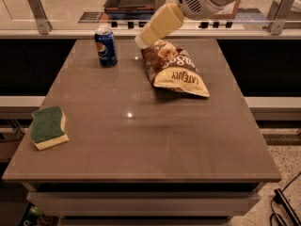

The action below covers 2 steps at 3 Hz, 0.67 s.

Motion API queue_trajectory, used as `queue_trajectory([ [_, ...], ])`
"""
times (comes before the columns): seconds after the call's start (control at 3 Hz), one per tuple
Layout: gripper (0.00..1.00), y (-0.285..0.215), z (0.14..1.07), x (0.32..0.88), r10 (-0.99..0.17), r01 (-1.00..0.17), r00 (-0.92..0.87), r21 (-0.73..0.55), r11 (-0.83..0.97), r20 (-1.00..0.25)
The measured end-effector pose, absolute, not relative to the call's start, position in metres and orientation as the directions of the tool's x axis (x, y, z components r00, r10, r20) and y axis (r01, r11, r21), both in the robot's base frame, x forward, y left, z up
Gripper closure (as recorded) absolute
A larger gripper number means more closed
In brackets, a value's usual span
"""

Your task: Move pepsi can near sponge

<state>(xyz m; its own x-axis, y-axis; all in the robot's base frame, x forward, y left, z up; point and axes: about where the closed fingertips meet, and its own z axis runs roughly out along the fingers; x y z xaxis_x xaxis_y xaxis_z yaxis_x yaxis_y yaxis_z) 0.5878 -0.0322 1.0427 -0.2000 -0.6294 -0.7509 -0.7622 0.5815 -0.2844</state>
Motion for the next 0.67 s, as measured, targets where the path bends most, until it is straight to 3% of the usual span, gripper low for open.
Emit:
queue_trajectory([
  [0.67, 0.00, -0.002, 1.010, 0.636, -0.569, -0.752, -0.211, -0.240, 0.614, -0.795],
])
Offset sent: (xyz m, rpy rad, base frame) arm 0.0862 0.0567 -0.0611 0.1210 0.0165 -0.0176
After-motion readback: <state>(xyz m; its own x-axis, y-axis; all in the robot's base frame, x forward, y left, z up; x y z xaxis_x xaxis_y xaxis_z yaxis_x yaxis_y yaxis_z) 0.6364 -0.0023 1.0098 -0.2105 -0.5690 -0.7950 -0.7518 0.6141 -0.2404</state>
